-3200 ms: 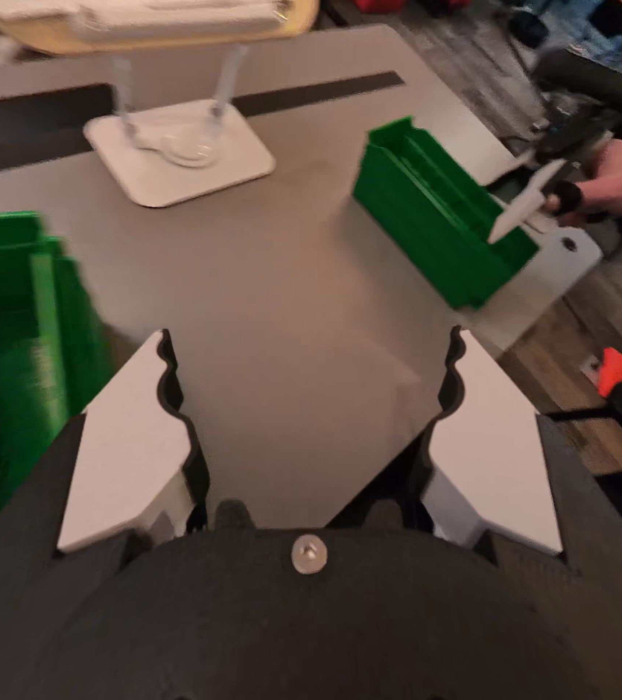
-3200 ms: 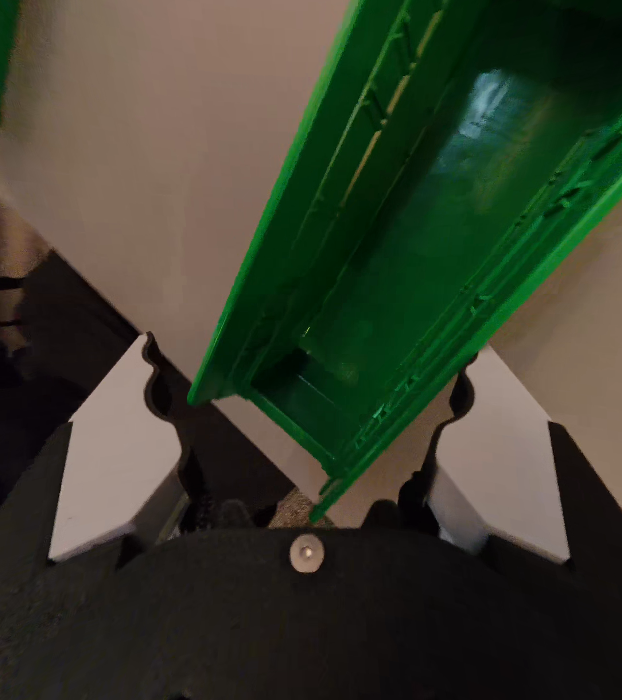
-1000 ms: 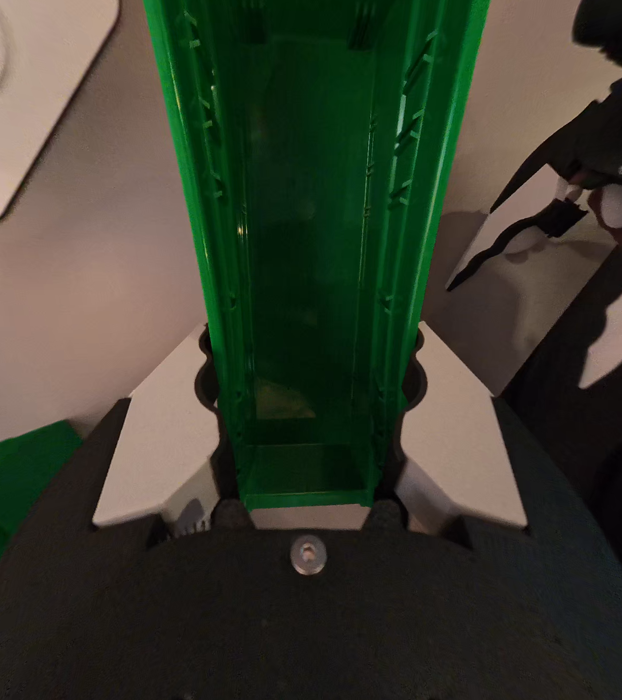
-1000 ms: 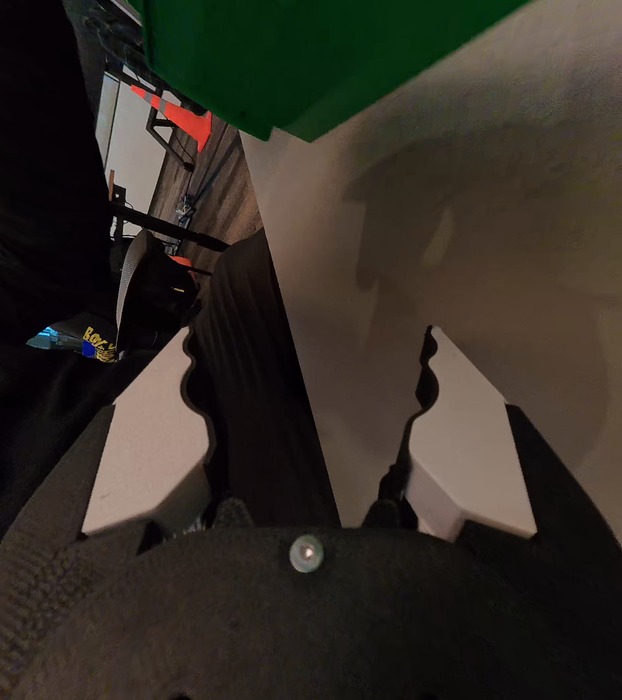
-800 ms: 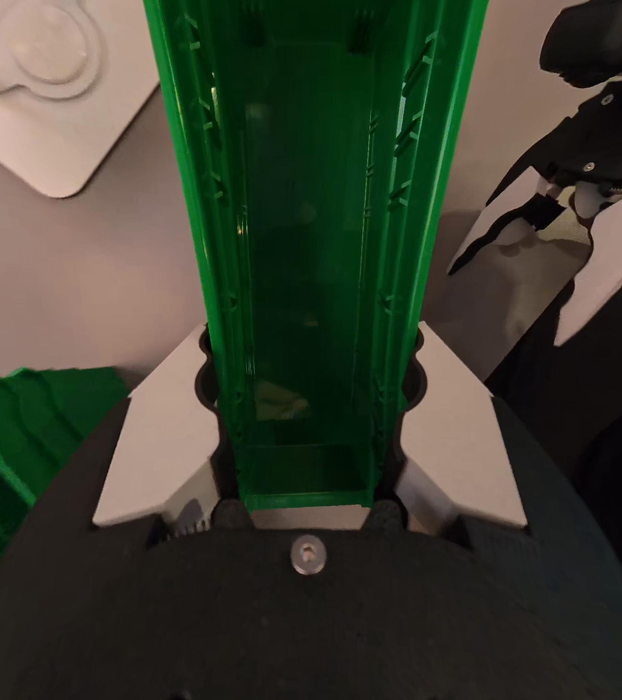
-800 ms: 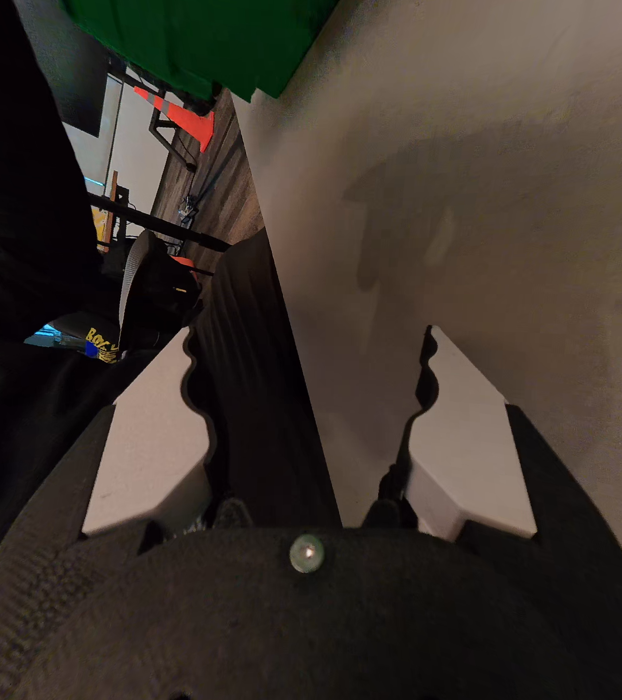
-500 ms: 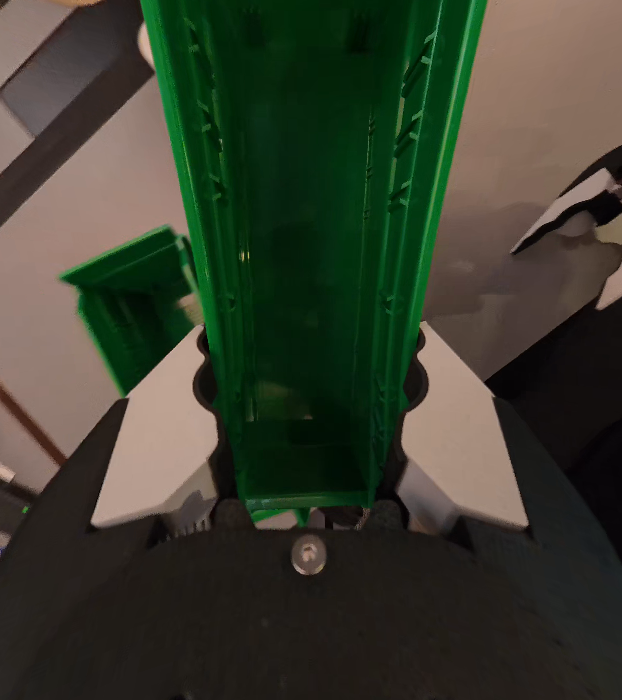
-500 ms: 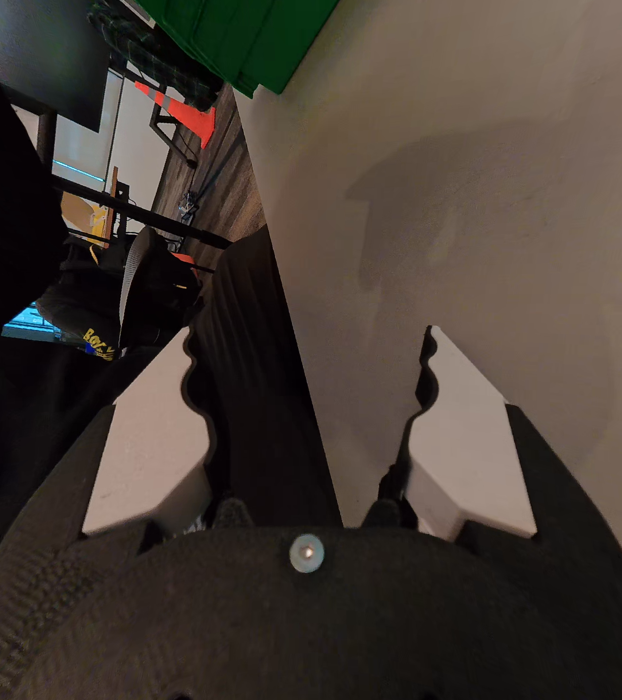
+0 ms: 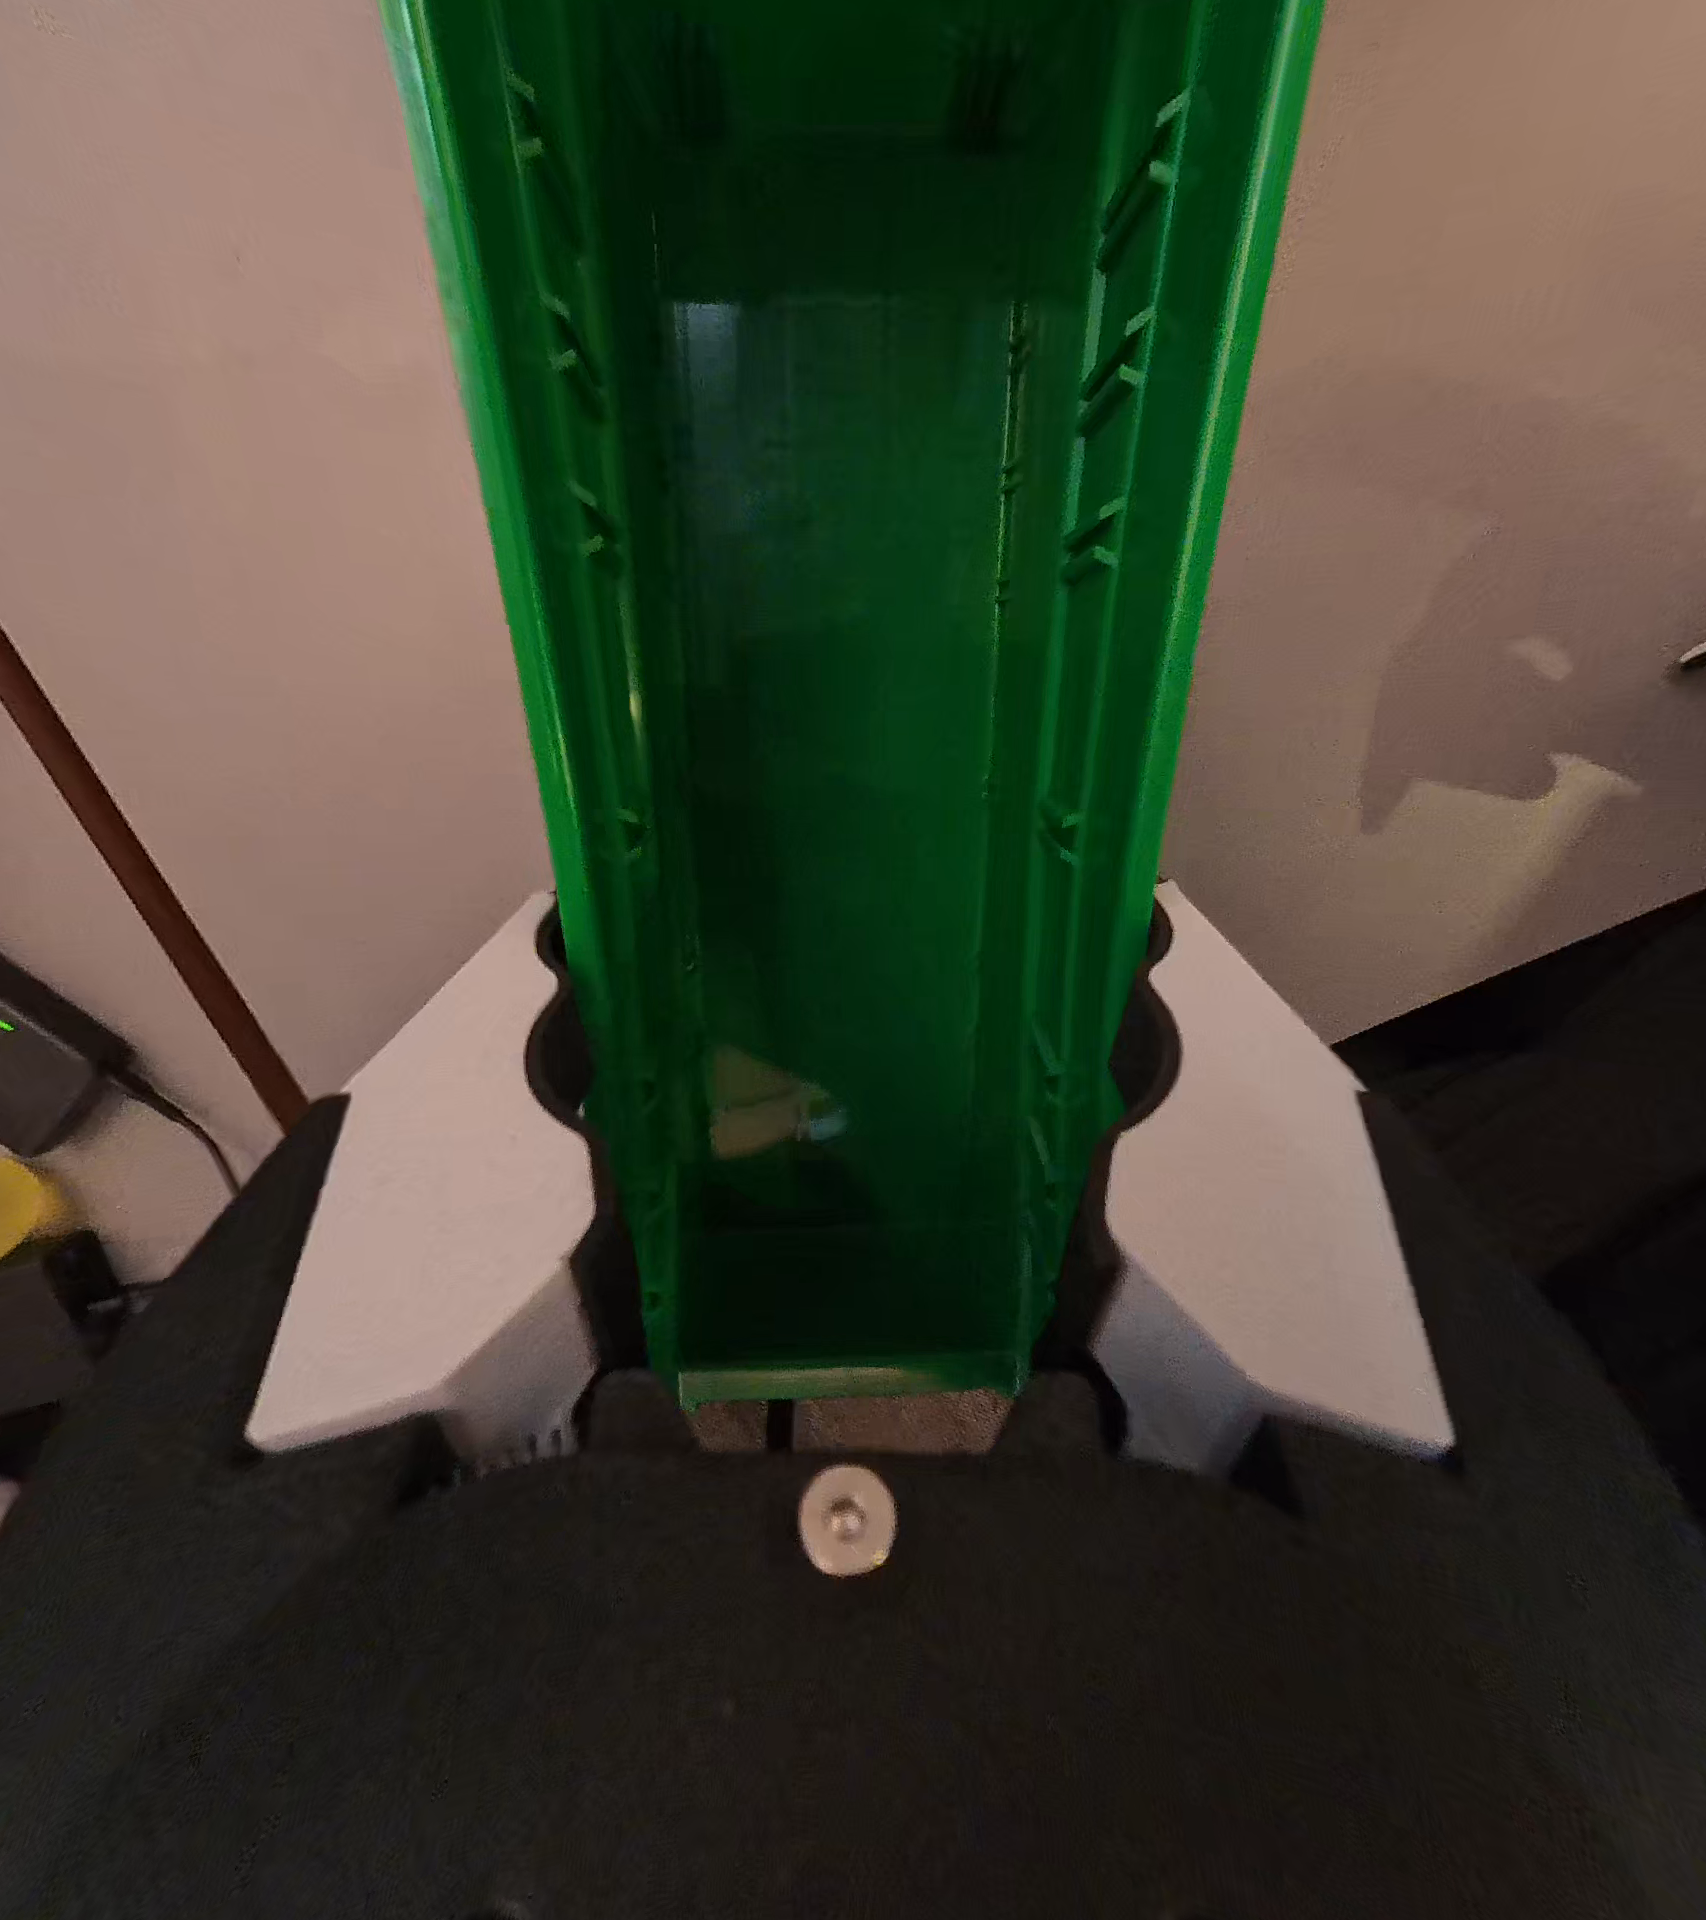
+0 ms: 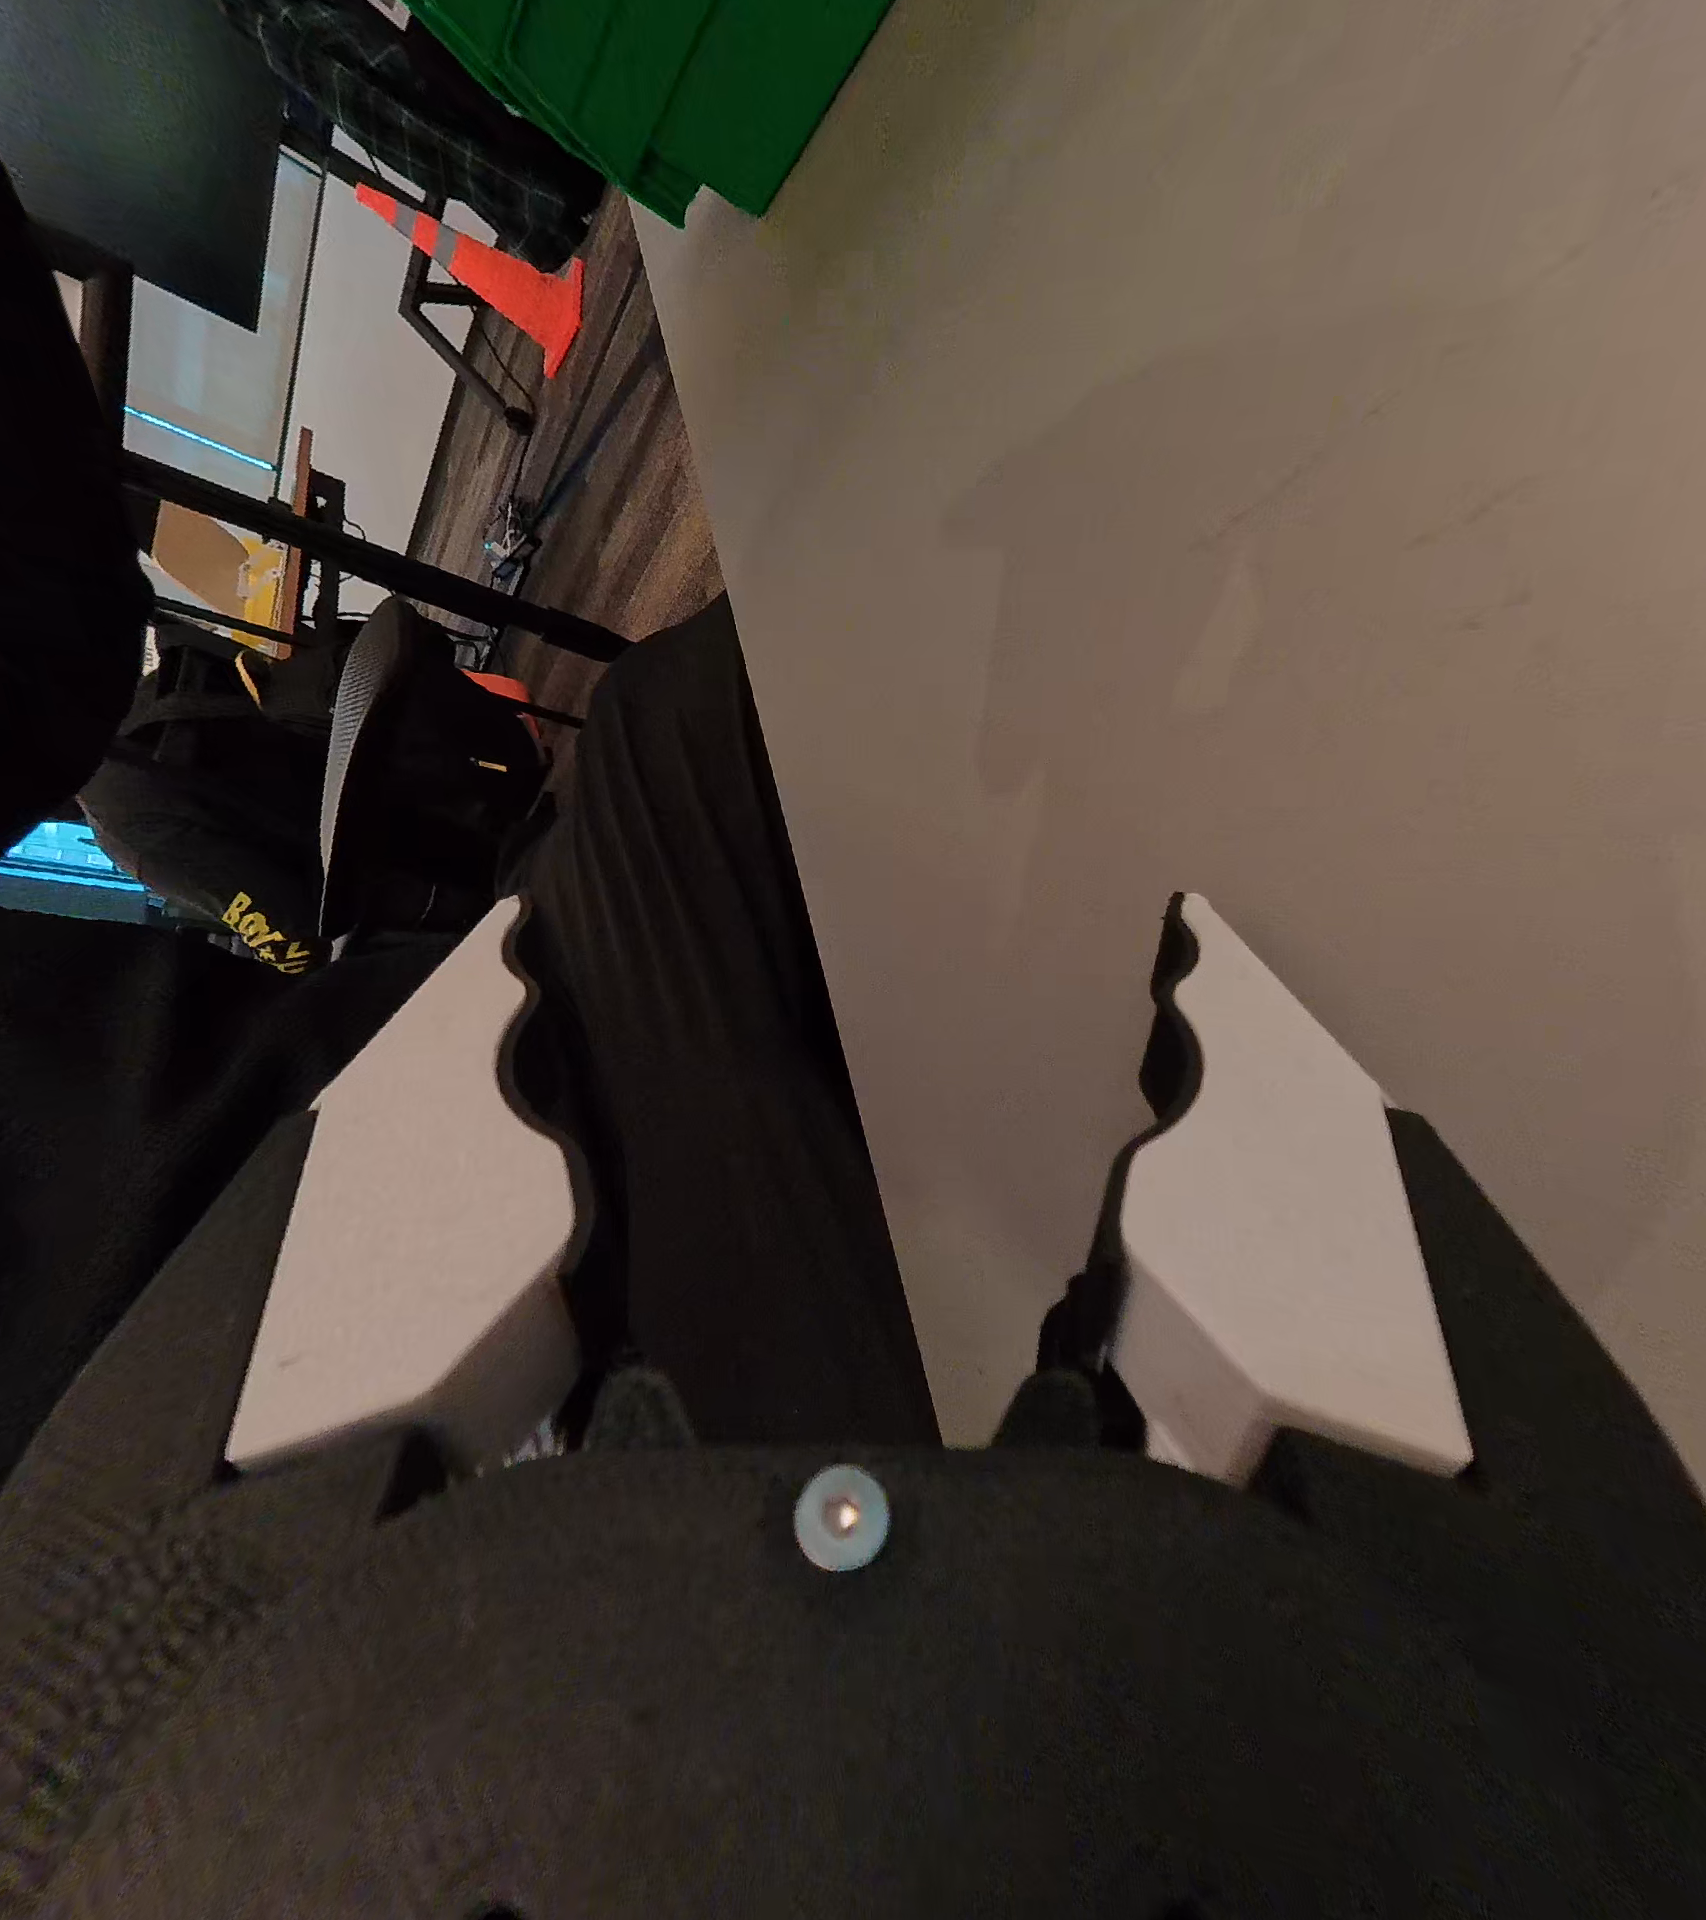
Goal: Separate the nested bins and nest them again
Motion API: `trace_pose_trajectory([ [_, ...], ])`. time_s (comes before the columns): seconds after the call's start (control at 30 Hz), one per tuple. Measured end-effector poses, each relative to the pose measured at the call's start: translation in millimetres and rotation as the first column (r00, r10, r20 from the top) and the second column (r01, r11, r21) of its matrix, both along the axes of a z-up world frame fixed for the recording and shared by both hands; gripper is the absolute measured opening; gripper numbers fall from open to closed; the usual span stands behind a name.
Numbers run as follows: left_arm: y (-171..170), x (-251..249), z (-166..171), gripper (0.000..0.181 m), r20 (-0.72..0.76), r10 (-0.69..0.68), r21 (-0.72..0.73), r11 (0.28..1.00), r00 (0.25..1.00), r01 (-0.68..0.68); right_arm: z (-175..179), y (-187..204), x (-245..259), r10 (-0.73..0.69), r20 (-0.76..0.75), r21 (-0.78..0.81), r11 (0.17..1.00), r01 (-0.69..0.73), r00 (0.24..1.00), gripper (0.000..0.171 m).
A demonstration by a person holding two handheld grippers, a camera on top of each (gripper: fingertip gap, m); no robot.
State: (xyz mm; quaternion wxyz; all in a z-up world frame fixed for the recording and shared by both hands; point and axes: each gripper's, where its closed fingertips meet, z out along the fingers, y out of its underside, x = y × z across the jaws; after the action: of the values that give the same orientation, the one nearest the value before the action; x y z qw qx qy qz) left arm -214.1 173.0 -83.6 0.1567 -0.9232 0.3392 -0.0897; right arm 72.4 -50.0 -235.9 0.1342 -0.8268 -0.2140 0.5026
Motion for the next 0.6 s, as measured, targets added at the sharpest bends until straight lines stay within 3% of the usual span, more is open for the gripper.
trace_pose_trajectory([
  [0.33,5.1,-7.3,-54.2,0.107,-0.096,-0.008,-0.109,0.994,0.995,-0.002,-3.5,-2.5,-1.1,0.014,0.004,-0.013,1.000,-0.013,1.000,0.114],
  [0.6,9.5,-3.3,-52.7,0.101,-0.049,-0.030,-0.079,0.997,0.998,0.027,-5.5,-3.2,-0.5,0.018,0.002,-0.021,1.000,-0.018,1.000,0.114],
])
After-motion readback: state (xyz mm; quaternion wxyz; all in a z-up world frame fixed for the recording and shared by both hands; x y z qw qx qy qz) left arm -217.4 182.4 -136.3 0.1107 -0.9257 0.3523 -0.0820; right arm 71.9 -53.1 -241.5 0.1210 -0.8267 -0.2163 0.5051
